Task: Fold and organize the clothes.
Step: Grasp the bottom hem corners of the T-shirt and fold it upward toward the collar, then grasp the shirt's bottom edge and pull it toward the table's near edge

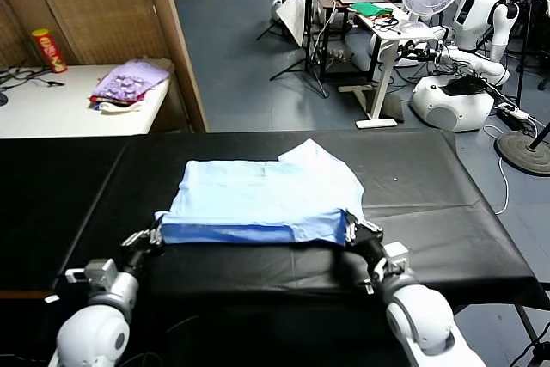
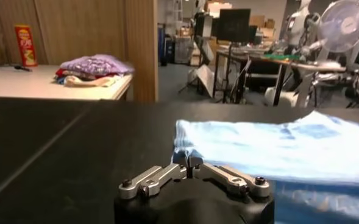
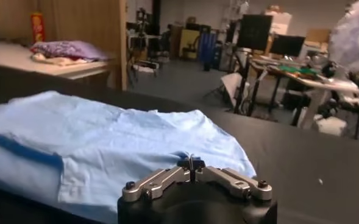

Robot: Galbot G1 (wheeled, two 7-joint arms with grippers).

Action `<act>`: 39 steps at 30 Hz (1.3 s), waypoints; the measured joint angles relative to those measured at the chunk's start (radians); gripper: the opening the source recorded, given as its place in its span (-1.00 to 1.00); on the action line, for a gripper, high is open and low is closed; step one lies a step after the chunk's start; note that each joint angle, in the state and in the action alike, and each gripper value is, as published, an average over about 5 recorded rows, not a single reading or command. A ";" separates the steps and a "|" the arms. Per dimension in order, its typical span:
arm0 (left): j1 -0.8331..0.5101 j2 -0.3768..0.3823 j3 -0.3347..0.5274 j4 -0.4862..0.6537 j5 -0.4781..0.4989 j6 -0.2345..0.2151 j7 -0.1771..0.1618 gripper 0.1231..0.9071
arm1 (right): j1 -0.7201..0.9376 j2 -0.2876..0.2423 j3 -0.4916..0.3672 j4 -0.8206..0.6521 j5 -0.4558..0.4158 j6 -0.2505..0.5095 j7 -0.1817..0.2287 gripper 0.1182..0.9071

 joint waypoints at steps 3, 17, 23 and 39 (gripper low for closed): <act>-0.017 -0.003 0.008 0.024 0.011 0.004 -0.002 -0.98 | 0.006 -0.006 -0.006 -0.011 -0.002 0.013 -0.013 -0.56; 0.008 -0.010 -0.008 0.008 0.013 0.019 -0.002 0.53 | -0.153 -0.011 0.081 0.115 0.038 0.021 0.030 0.70; 0.031 -0.010 -0.016 0.007 -0.034 0.035 0.003 0.72 | -0.225 0.010 0.112 0.128 0.063 0.008 0.043 0.47; 0.022 -0.006 -0.026 0.071 -0.170 0.045 0.034 -0.18 | -0.254 0.039 0.123 0.118 0.100 -0.027 0.084 -0.99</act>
